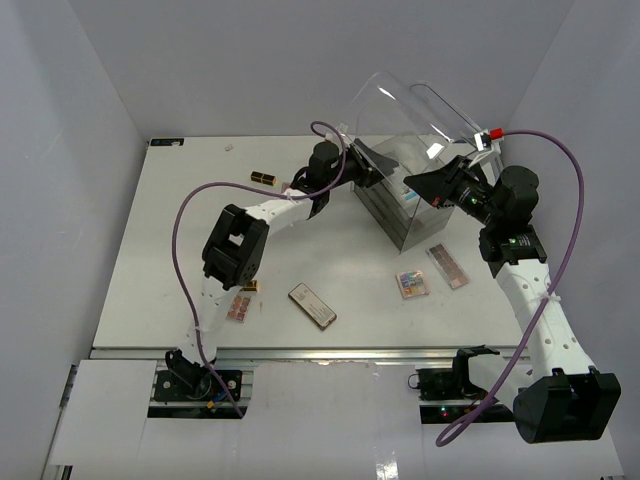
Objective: Organize the makeup
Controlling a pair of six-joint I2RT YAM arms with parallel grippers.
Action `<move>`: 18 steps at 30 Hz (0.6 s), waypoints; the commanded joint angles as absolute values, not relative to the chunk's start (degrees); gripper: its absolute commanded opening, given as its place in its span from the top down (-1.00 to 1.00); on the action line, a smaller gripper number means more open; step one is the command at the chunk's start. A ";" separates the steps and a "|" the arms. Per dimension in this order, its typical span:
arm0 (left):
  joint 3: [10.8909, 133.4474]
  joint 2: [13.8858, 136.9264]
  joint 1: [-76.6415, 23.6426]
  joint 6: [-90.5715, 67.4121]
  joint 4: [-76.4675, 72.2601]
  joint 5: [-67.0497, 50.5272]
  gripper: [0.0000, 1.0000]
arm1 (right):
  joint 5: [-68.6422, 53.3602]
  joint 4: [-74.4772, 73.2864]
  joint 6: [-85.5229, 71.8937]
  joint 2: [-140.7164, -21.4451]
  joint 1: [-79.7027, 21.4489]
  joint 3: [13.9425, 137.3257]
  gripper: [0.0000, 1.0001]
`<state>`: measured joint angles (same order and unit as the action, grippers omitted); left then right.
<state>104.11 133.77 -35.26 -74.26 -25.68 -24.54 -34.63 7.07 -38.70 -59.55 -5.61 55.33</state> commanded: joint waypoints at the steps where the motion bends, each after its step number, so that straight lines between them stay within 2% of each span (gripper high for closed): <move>1: 95.04 121.22 -34.49 -69.79 -26.54 -24.78 0.03 | -33.65 14.06 -37.62 -56.87 -4.75 56.51 0.78; 9: 72.43 103.93 -32.33 -60.73 -25.66 -25.61 0.03 | -33.63 12.74 -36.08 -56.38 -4.48 56.14 0.77; 15: 47.90 89.20 -26.61 -59.51 -30.51 -25.85 0.02 | -35.05 7.49 -30.60 -55.25 -4.48 54.16 0.76; 18: 42.81 85.02 -23.99 -58.65 -30.37 -26.88 0.01 | -36.04 4.64 -28.04 -54.24 -4.48 53.90 0.72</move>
<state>49.27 91.11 -27.66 -61.38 -29.08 -25.82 -34.86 4.02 -34.16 -57.58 -5.09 53.44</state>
